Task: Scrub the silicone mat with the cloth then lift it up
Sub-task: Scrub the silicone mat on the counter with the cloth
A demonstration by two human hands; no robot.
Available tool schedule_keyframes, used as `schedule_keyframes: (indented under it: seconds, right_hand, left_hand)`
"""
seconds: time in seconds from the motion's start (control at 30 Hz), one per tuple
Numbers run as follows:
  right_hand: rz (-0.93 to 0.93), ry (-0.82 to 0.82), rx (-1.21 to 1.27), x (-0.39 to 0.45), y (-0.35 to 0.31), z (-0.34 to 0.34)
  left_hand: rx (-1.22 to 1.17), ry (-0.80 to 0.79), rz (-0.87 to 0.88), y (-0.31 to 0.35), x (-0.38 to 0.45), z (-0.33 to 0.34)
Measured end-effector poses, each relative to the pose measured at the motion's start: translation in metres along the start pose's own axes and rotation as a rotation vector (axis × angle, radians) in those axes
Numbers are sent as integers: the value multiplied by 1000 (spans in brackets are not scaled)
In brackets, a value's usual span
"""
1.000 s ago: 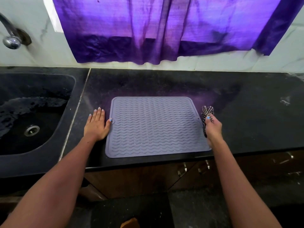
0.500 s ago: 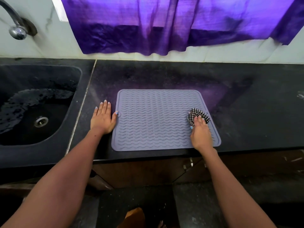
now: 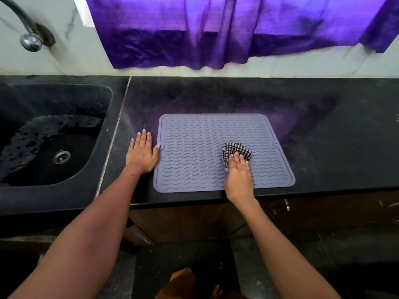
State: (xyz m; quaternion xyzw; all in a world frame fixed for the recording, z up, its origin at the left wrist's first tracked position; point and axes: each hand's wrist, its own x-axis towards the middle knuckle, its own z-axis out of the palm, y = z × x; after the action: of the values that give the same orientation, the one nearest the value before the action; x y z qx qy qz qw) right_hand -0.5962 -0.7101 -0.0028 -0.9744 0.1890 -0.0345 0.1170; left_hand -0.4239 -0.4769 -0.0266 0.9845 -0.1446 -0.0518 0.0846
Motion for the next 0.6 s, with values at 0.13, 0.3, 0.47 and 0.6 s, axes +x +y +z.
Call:
schedule_keyframes:
  seconds: [0.13, 0.3, 0.47, 0.6]
  right_hand:
    - [6, -115, -98, 19, -8, -22]
    - [294, -171, 406, 41, -11, -57]
    - [282, 89, 683, 21, -32, -39]
    - [-87, -34, 244, -2, -38, 6]
  left_hand:
    - [5, 11, -4, 1, -1, 0]
    - [4, 1, -4, 0, -1, -1]
    - [-4, 13, -1, 0, -1, 0]
    - [-17, 24, 5, 0, -1, 0]
